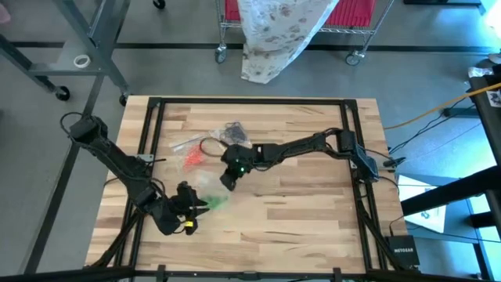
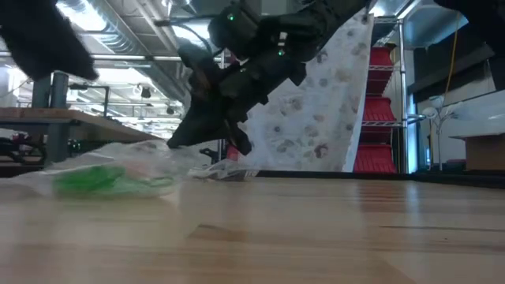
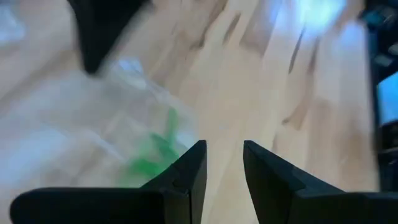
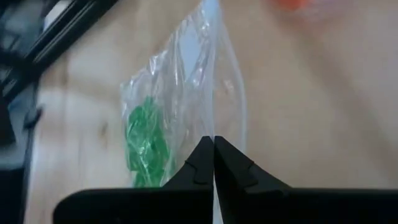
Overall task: Sort rubber bands
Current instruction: Close the transparent zip bag
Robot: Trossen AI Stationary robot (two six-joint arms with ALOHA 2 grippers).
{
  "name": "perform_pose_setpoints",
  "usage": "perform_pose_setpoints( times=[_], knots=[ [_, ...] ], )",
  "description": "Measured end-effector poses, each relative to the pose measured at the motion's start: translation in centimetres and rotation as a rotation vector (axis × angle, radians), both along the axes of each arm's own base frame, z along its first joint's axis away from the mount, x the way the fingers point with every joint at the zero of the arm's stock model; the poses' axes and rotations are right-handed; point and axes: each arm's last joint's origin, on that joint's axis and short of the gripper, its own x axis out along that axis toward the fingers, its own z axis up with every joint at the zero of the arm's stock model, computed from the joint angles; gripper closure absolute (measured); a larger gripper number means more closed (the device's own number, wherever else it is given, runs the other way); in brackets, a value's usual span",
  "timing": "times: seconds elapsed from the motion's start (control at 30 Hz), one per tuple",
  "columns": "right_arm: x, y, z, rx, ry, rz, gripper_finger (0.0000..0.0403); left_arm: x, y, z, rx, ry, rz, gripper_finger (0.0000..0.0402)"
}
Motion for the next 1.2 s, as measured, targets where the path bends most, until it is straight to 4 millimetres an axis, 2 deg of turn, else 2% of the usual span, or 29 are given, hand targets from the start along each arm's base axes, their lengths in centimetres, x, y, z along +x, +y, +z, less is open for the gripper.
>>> perform_pose_setpoints(
  times=[0.13, 0.3, 0.47, 0.6, 0.8, 1.0, 1.2],
  knots=[
    [0.2, -1.2, 0.2, 0.013, -0.012, -0.081, 0.0398, 0.5, -0.5, -2.0, 0.021, 0.076, 0.003, 0.0304],
    [0.2, -0.7, 0.2, 0.042, -0.012, -0.054, 0.0387, 1.0, -0.4, -4.0, 0.039, 0.136, 0.059, 0.0304],
    [0.2, 0.4, 0.2, 0.043, -0.011, -0.043, 0.0358, 1.5, -0.2, -4.3, 0.017, 0.143, 0.081, 0.0304],
    [0.2, 1.4, 0.2, 0.014, -0.022, -0.007, 0.0324, 1.8, 0.0, -4.7, 0.04, 0.213, 0.008, 0.0304],
    [0.0, 2.3, 0.1, -0.148, -0.065, 0.186, 0.0291, 1.7, -0.1, -6.3, 0.02, 0.326, -0.038, 0.0304],
    [-0.6, 3.7, -0.2, -0.344, -0.045, 0.396, 0.0296, 1.7, 0.1, -6.0, -0.001, 0.331, -0.037, 0.0304],
    [-0.9, 5.8, -0.3, -0.522, -0.036, 0.464, 0.0303, 1.8, 0.4, -6.0, -0.024, 0.355, -0.033, 0.0304]
  ],
)
